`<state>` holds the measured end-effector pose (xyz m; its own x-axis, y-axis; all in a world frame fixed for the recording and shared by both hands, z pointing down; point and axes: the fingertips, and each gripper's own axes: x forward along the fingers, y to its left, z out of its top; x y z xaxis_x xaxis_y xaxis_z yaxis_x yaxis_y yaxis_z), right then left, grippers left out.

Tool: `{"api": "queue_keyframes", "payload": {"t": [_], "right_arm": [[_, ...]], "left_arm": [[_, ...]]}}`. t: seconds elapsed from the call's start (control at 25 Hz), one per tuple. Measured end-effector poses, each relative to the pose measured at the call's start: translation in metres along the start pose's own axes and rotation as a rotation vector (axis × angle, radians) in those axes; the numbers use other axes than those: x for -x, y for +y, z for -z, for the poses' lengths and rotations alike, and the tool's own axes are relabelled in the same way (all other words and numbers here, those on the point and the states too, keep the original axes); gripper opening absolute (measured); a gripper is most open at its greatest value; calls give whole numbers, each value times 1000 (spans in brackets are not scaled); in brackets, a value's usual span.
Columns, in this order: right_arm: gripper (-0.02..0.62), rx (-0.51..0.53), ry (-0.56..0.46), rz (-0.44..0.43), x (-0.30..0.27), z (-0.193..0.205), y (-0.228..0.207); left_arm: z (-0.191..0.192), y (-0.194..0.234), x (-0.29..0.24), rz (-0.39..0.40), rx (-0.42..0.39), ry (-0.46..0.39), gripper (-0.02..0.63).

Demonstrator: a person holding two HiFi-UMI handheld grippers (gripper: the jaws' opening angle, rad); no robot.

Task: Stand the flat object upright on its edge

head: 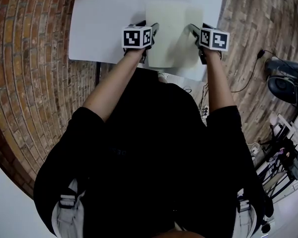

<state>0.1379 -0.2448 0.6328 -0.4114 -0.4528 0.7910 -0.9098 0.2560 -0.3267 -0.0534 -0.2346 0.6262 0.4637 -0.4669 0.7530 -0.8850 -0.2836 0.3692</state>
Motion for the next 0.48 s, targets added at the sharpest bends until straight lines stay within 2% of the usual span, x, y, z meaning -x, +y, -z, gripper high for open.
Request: {"api": "queue_keyframes", "payload": {"t": [0.48], "right_arm": [[249, 27, -112, -4, 40, 0, 16]], "left_arm": [[-7, -22, 40, -18, -72, -98, 229]]}}
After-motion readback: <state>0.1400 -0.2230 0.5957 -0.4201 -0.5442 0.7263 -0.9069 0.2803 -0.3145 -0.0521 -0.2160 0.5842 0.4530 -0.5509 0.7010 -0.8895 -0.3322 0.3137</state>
